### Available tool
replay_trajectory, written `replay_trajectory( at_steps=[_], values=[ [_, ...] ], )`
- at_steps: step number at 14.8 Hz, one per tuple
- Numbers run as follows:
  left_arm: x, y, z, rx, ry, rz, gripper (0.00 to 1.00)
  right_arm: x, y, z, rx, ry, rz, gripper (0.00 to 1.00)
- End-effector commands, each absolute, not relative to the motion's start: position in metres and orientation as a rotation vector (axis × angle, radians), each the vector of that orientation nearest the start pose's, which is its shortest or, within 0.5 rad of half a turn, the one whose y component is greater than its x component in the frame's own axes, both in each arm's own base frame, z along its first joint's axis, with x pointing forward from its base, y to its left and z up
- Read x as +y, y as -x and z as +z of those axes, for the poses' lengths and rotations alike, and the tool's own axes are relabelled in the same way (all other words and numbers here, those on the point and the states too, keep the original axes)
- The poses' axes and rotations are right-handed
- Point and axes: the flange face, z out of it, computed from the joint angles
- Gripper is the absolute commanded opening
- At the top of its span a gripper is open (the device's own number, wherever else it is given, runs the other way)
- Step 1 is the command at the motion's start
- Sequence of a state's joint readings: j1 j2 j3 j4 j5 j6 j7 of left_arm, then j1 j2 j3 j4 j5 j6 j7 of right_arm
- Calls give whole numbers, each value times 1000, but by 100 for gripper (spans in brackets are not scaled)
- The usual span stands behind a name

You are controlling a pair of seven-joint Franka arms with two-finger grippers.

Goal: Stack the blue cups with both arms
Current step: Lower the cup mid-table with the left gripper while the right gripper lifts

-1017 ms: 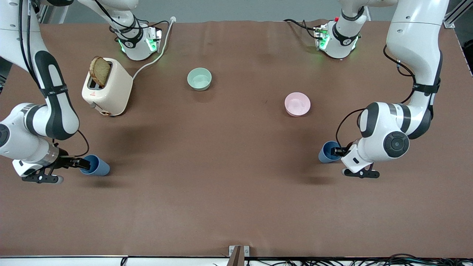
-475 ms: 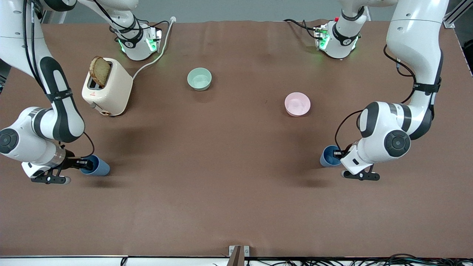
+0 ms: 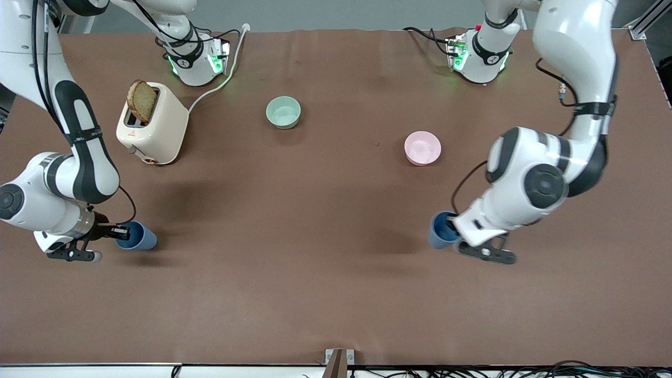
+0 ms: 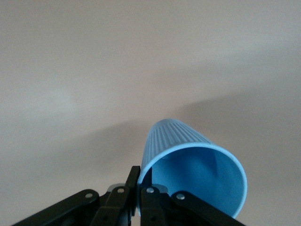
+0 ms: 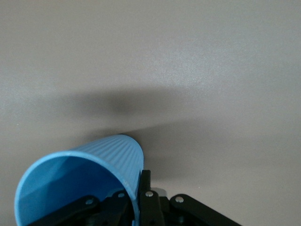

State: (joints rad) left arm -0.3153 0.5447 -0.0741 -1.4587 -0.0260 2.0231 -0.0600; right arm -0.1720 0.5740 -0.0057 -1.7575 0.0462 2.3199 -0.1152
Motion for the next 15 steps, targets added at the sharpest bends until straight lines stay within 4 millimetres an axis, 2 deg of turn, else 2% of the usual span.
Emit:
replay_trajectory(
  at_steps=[1,4,7,9,11,13,14,15],
  values=[
    [-358,-641,344,642,3195,27,0,-116,-650,260,144,3083,18,0],
    [-433,-608,330,804,3184,21,0,-115,-649,292,153,3081,16,0],
    [-487,-573,297,935,3146,22,1,-110,-644,337,164,3078,21,0],
    [-511,-554,275,989,3121,30,0,-108,-640,369,189,3073,35,0],
    [-529,-540,270,1033,3115,1,1,-105,-635,398,180,3070,54,0],
    [-533,-535,268,1042,3113,14,3,-102,-627,428,171,3069,49,0],
    [-536,-530,265,1055,3103,19,14,-100,-622,445,168,3070,37,0],
    [-537,-529,265,1058,3098,17,49,-99,-616,462,165,3071,23,0]
  ],
)
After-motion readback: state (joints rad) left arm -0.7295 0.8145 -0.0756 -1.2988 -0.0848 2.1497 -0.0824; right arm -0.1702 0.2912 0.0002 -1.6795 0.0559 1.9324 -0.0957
